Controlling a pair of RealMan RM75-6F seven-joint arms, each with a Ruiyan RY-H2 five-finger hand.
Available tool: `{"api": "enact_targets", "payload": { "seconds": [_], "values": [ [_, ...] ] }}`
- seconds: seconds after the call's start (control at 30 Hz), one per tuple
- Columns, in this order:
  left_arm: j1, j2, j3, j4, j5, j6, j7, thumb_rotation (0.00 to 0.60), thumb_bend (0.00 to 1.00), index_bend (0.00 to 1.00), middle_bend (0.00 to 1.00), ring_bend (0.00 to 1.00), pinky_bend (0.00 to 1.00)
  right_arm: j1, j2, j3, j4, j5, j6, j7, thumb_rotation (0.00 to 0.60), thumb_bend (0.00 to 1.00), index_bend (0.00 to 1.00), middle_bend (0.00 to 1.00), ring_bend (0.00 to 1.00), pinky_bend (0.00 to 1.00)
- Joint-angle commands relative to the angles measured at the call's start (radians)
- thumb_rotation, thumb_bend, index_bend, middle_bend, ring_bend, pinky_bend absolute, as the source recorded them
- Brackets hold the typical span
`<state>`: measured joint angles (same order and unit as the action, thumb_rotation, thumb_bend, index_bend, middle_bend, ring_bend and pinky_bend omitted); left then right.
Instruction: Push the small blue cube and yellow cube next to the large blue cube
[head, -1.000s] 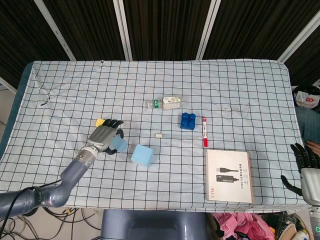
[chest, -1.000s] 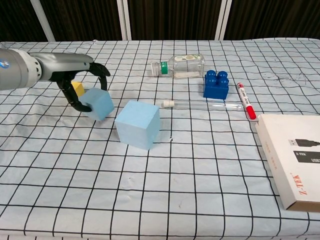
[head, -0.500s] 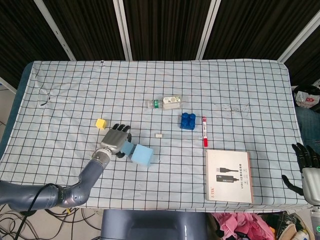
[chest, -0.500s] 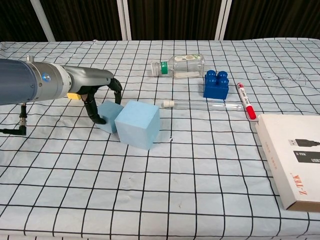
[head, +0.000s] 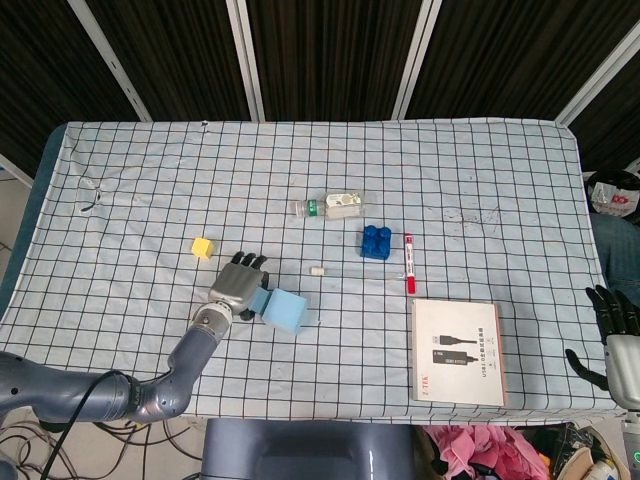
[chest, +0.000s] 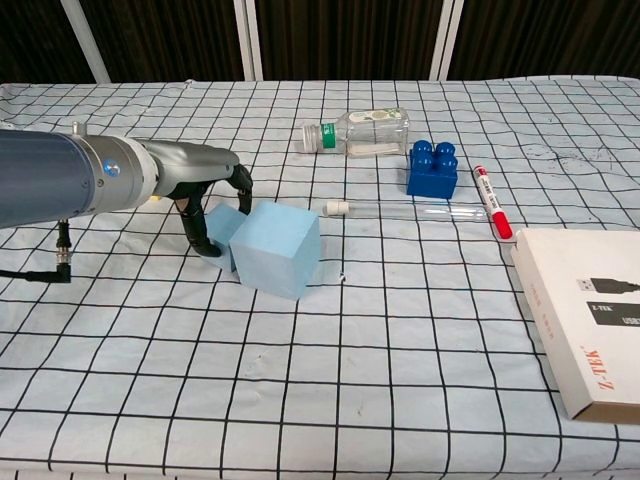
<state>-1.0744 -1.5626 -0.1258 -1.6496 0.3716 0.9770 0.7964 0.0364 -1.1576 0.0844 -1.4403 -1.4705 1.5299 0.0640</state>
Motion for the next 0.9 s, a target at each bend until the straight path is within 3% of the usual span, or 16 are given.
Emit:
{"api": "enact_targets", "payload": {
  "seconds": [0.03,0.47,0.9],
  "values": [
    [-0.002,-0.003,0.0,-0.008,-0.004,0.016,0.002,0.6,0.3,0.47,0.07,0.0,0.0,-0.001,0.0,0.0,0.0,0.0,0.001,0.001,0.6,0.22,0.0,0.04,0.0,0.11],
    [0.003,0.01,-0.008,-0.032,-0.005,0.049,-0.017,0.6,0.3,0.47,0.07,0.0,0.0,-0.001,0.0,0.001,-0.002,0.001,-0.002,0.0,0.6,0.22,0.0,0.04,0.0,0.11],
    [0.017,0.005,-0.019,-0.022,0.0,0.017,-0.08,0.6,0.3,0.47,0.07,0.0,0.0,0.0,0.001,0.001,-0.003,-0.001,-0.006,0.001,0.6,0.22,0.0,0.04,0.0,0.11]
  ]
}}
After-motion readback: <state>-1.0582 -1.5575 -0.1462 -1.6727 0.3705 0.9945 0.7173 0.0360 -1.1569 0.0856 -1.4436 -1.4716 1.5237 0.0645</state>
